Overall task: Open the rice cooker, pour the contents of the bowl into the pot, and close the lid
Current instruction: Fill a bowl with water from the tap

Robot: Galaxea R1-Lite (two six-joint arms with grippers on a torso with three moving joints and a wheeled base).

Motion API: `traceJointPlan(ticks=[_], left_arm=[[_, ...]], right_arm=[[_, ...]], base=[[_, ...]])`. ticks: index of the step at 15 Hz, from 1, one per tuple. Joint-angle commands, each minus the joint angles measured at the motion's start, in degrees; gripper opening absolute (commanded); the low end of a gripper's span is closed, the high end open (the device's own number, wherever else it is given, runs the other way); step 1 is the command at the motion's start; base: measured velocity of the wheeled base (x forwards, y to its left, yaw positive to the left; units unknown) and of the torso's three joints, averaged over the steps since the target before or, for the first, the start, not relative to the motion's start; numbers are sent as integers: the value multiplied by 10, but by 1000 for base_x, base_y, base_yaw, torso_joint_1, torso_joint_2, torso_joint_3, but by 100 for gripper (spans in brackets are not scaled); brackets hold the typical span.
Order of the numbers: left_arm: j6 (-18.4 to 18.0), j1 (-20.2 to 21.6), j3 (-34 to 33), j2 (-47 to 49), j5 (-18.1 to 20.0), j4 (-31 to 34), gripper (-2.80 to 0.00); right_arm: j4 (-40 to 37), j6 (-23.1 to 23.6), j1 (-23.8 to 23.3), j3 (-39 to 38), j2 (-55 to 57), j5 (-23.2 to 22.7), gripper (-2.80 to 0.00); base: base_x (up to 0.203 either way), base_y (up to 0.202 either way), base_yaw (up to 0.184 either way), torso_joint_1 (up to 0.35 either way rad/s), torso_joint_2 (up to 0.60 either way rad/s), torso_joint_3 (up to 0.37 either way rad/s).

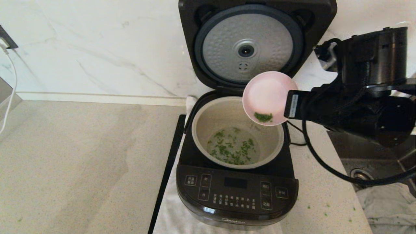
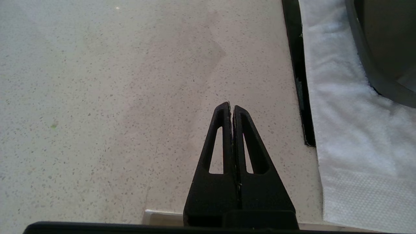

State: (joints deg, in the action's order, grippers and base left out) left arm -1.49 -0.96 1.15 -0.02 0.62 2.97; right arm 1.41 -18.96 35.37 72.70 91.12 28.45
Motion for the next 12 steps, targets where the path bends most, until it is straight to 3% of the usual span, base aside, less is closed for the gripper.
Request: traceJointPlan(ticks=[1, 7, 12], left_arm=[[0, 0, 0, 0, 1, 0, -280], [0, 0, 0, 0, 0, 0, -280], [0, 0, 0, -1, 0, 0, -280]], right_arm=[[-107, -31, -44, 14, -46, -62, -280], [-236, -65, -145, 6, -93, -229, -280], [-292, -73, -266, -4, -123, -340, -280]], base=[[0, 0, 0, 0, 0, 0], [0, 0, 0, 0, 0, 0], [0, 0, 0, 0, 0, 0]])
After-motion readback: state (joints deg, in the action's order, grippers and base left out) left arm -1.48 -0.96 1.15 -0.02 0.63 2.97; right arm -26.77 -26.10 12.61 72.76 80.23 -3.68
